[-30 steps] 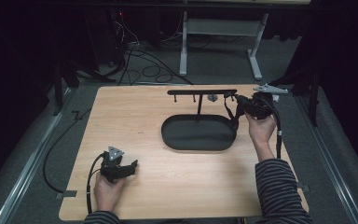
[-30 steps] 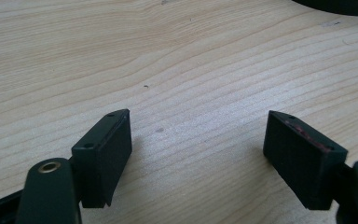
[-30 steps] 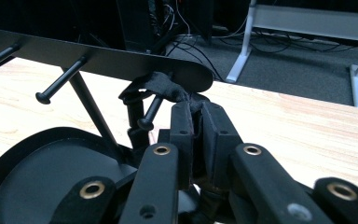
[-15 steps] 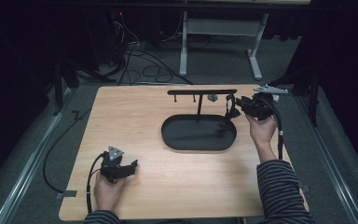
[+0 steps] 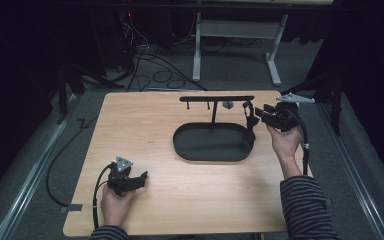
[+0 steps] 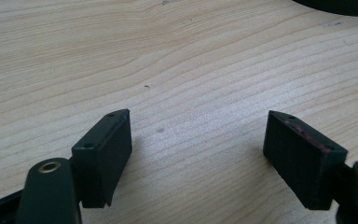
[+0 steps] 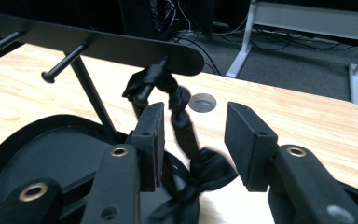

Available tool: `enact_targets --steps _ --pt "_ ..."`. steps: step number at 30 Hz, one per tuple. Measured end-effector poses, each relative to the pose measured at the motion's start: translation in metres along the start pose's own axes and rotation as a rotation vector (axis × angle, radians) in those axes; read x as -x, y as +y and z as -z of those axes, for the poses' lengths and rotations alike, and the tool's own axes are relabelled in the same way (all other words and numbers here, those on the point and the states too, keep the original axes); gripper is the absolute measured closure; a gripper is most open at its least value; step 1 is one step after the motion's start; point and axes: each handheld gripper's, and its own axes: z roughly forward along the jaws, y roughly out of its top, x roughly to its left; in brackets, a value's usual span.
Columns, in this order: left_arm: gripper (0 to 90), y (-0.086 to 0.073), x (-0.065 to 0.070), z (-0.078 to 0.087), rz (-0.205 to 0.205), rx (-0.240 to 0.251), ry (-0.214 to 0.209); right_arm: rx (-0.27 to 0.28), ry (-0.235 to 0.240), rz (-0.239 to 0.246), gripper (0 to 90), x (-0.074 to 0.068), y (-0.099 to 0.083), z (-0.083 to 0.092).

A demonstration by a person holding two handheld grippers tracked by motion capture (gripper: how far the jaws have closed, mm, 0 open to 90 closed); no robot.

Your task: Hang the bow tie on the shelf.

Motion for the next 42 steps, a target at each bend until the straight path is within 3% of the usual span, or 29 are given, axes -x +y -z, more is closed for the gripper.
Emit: enact_targets --steps 12,21,42 --pt "24.0 0.000 0.000 0.000 0.000 0.000 0.000 -0.003 0.027 -0.002 56.4 0.002 -0.007 0.020" --pt "24.0 0.000 0.000 0.000 0.000 0.000 0.000 0.033 0.062 -0.031 53.6 0.006 -0.013 0.037" --pt "24.0 0.000 0.000 0.000 0.000 0.000 0.000 0.068 0.089 -0.072 53.5 0.015 -0.033 0.072"
